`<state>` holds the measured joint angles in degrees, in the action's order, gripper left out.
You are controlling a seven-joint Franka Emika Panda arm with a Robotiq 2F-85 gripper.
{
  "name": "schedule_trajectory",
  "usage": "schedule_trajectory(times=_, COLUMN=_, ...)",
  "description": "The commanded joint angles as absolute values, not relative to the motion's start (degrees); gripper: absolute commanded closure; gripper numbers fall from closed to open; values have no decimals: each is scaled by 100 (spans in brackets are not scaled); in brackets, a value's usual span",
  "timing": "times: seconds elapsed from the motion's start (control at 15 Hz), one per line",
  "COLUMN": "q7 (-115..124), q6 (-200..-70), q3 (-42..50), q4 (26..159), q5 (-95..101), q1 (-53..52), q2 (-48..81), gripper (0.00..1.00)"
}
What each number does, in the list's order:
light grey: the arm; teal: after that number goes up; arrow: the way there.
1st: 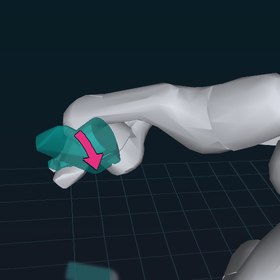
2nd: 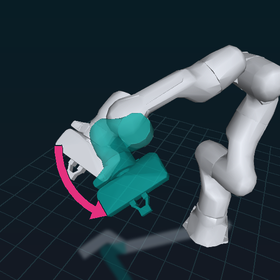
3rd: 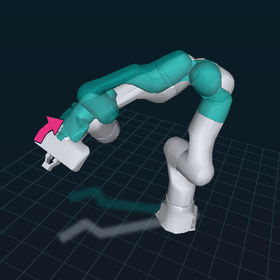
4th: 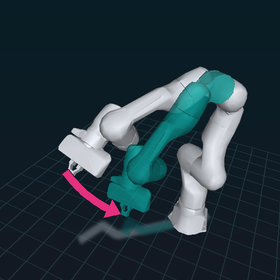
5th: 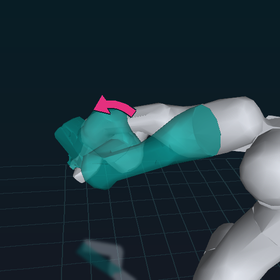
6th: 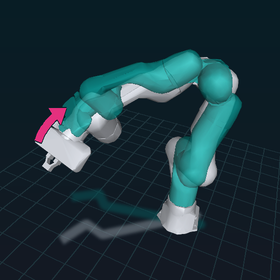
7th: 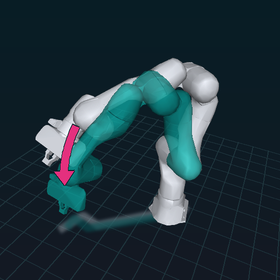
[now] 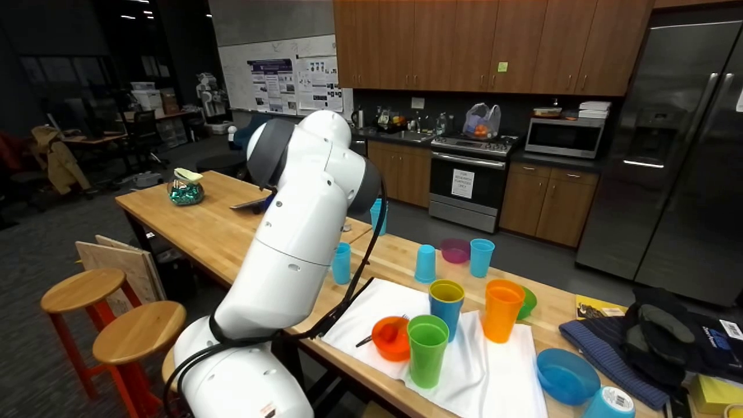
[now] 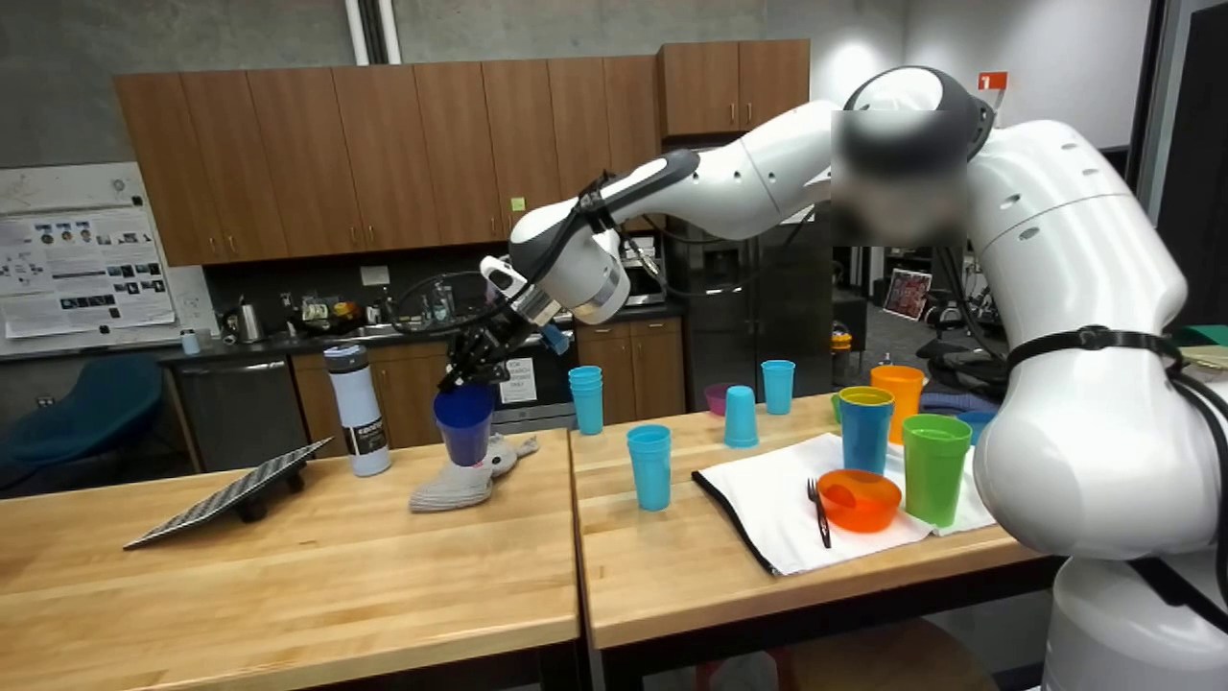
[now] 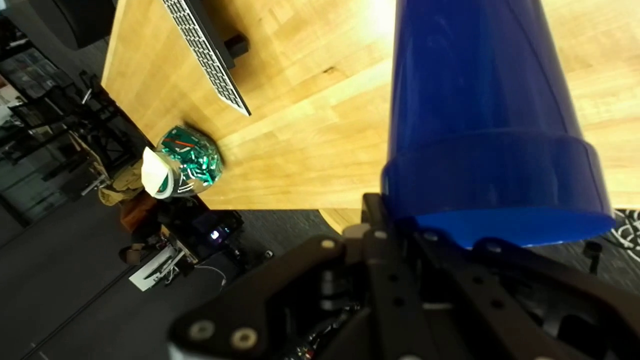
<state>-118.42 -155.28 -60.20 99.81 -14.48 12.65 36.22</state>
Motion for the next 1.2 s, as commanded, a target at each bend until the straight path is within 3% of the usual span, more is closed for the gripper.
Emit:
schedule_trajectory(times=0.0, q7=-11702, q6=-15677, q3=-6475, q4=10407, q5=-1978, q1=1656, q2=3497, gripper=99)
schedule_trajectory(times=0.73, q7=-11293, q6=-17124, q3=-6669, q4=11354, q5=-2877, q1=1716, q2=3658, gripper=99)
schedule_trajectory(times=1.13, q7=-10057, q6=-18536, q3=-6857, q4=11719, q5=-1727, q1=1773, q2=4429, gripper=99)
